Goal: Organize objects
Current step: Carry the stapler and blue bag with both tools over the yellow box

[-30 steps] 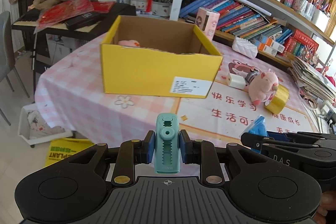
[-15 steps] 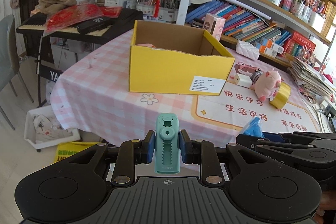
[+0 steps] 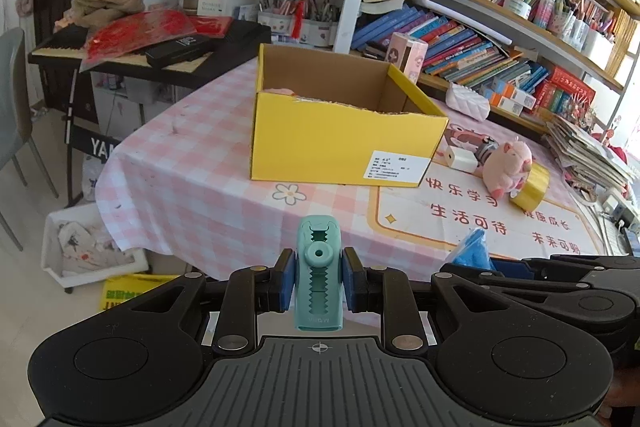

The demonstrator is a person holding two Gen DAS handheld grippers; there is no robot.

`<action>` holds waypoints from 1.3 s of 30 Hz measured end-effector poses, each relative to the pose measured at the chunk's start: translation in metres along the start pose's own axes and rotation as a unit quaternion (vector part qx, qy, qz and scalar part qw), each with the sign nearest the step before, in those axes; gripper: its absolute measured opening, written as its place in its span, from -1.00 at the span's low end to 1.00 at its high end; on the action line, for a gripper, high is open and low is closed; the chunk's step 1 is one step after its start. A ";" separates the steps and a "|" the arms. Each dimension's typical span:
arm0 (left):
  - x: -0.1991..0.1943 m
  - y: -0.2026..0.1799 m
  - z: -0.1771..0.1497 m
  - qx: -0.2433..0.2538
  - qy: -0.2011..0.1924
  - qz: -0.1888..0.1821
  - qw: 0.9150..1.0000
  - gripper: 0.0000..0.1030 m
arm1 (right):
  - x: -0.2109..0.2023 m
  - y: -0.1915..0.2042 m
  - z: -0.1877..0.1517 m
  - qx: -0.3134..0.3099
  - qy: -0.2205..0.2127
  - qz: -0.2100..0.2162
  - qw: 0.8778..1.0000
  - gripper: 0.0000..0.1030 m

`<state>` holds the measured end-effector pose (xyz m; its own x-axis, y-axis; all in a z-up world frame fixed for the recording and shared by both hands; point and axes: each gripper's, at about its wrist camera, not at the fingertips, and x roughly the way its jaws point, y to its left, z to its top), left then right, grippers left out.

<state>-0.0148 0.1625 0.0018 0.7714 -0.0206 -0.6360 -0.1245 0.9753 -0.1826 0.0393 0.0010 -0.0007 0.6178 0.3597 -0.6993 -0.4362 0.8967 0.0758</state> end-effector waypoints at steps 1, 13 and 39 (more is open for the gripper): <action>0.001 0.000 0.001 0.000 -0.001 0.000 1.000 -0.56 | 0.001 0.000 0.000 -0.001 0.001 0.000 1.000 -0.49; 0.028 -0.009 0.056 0.023 -0.044 0.010 0.999 -0.56 | 0.024 -0.017 0.047 -0.006 -0.032 0.003 0.999 -0.49; 0.201 -0.030 0.152 0.052 0.008 0.085 0.995 -0.55 | 0.186 -0.058 0.225 -0.077 -0.018 0.042 0.996 -0.48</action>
<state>0.2389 0.1627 -0.0068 0.7343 0.1429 -0.6636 -0.1859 0.9825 0.0058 0.3269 0.0740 0.0253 0.5973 0.4430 -0.6686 -0.5806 0.8139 0.0205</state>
